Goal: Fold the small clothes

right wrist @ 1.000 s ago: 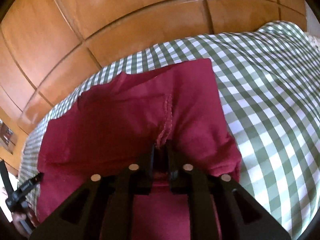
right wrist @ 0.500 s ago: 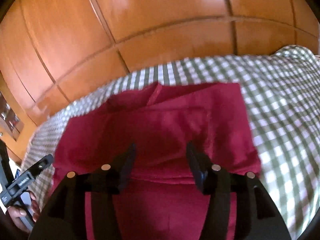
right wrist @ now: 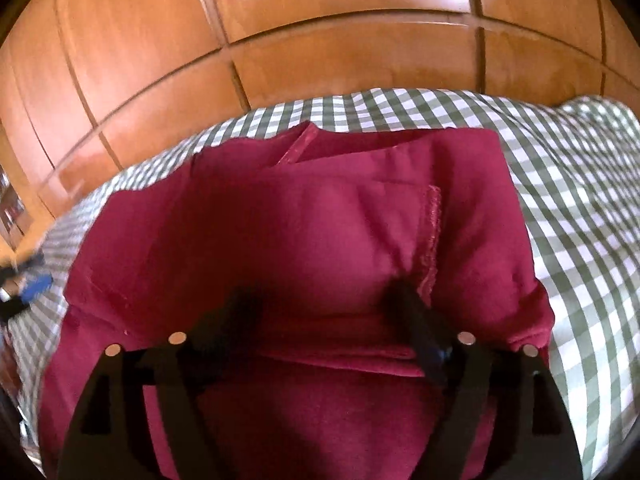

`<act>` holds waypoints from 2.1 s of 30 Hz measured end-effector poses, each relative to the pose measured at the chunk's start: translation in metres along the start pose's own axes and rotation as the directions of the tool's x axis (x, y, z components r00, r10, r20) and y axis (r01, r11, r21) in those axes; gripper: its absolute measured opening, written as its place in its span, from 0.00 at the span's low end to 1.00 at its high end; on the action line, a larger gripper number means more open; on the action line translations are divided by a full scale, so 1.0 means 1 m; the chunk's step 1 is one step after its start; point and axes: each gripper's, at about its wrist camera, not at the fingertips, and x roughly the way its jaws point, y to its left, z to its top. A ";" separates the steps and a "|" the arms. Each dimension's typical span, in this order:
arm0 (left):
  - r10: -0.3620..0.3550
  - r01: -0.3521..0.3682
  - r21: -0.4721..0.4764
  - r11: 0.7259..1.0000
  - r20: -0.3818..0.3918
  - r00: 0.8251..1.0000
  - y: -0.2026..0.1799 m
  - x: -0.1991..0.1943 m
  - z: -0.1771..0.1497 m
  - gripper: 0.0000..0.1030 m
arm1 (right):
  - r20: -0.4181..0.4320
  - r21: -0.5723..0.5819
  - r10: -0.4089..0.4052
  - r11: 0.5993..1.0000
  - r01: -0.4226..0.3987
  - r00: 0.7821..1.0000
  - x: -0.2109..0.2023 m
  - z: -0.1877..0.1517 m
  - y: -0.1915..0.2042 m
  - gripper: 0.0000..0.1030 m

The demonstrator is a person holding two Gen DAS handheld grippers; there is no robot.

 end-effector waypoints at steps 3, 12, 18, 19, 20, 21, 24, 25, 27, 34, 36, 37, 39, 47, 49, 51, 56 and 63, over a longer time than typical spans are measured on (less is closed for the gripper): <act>-0.031 0.029 -0.061 0.998 -0.034 0.999 0.012 0.021 0.025 0.70 | 0.001 0.003 0.003 1.000 -0.003 1.000 0.001 0.000 -0.002 0.77; -0.121 0.090 -0.171 0.981 -0.179 0.976 0.008 0.097 0.044 0.29 | 0.003 -0.003 -0.003 1.000 0.003 1.000 0.001 0.000 -0.002 0.77; 0.240 -0.234 0.123 0.964 -0.037 0.970 -0.024 0.102 0.018 0.16 | 0.000 -0.063 -0.081 0.995 0.080 0.997 0.007 0.001 0.010 0.79; 0.271 -0.263 0.149 0.953 -0.036 0.962 -0.026 0.108 0.015 0.18 | 0.002 -0.076 -0.096 0.992 0.096 0.995 0.007 0.001 0.012 0.79; 0.280 -0.274 0.156 0.949 -0.019 0.960 -0.027 0.109 0.013 0.18 | 0.003 -0.080 -0.103 0.992 0.102 0.995 0.007 0.001 0.013 0.79; 0.298 -0.293 0.160 0.943 -0.009 0.955 -0.030 0.107 0.012 0.23 | 0.003 -0.080 -0.104 0.991 0.104 0.995 0.008 0.001 0.013 0.79; 0.356 -0.363 0.174 0.916 0.068 0.932 -0.049 0.085 0.004 0.43 | 0.001 -0.074 -0.097 0.993 0.097 0.995 0.008 0.001 0.010 0.79; 0.322 -0.336 0.214 0.917 0.097 0.942 -0.061 0.072 -0.005 0.51 | 0.002 -0.074 -0.097 0.993 0.096 0.995 0.007 0.001 0.010 0.79; 0.299 -0.334 0.285 0.898 0.160 0.941 -0.079 0.053 -0.025 0.58 | 0.001 -0.070 -0.092 0.993 0.091 0.996 0.008 0.001 0.009 0.79; 0.369 -0.368 0.395 0.842 0.076 0.926 -0.083 0.073 -0.084 0.59 | 0.001 -0.072 -0.092 0.993 0.092 0.996 0.007 0.001 0.009 0.80; 0.369 -0.374 0.359 0.855 0.084 0.926 -0.082 0.067 -0.080 0.59 | 0.001 -0.069 -0.089 0.994 0.088 0.996 0.007 0.001 0.008 0.79; 0.367 -0.374 0.337 0.864 0.089 0.926 -0.082 0.058 -0.080 0.59 | 0.001 -0.069 -0.087 0.994 0.087 0.996 0.006 0.001 0.008 0.80; 0.350 -0.367 0.323 0.873 0.112 0.930 -0.085 0.040 -0.084 0.66 | 0.002 -0.068 -0.085 0.994 0.085 0.996 0.006 0.001 0.008 0.80; 0.321 -0.373 0.337 0.864 0.201 0.926 -0.099 -0.009 -0.108 0.73 | 0.001 -0.067 -0.083 0.994 0.083 0.997 0.005 0.001 0.007 0.80; 0.321 -0.373 0.335 0.865 0.200 0.926 -0.098 -0.017 -0.114 0.73 | 0.002 -0.068 -0.085 0.994 0.084 0.996 0.005 0.001 0.008 0.80; 0.317 -0.368 0.325 0.871 0.199 0.927 -0.096 -0.023 -0.119 0.73 | 0.002 -0.070 -0.087 0.994 0.087 0.996 0.005 0.001 0.008 0.80; 0.319 -0.370 0.327 0.870 0.198 0.927 -0.094 -0.041 -0.135 0.74 | -0.012 -0.088 -0.124 0.989 0.123 0.992 -0.003 0.005 0.014 0.94; 0.332 -0.376 0.324 0.868 0.184 0.925 -0.083 -0.053 -0.152 0.79 | -0.010 -0.049 -0.082 0.995 0.081 0.997 -0.039 -0.008 0.014 0.98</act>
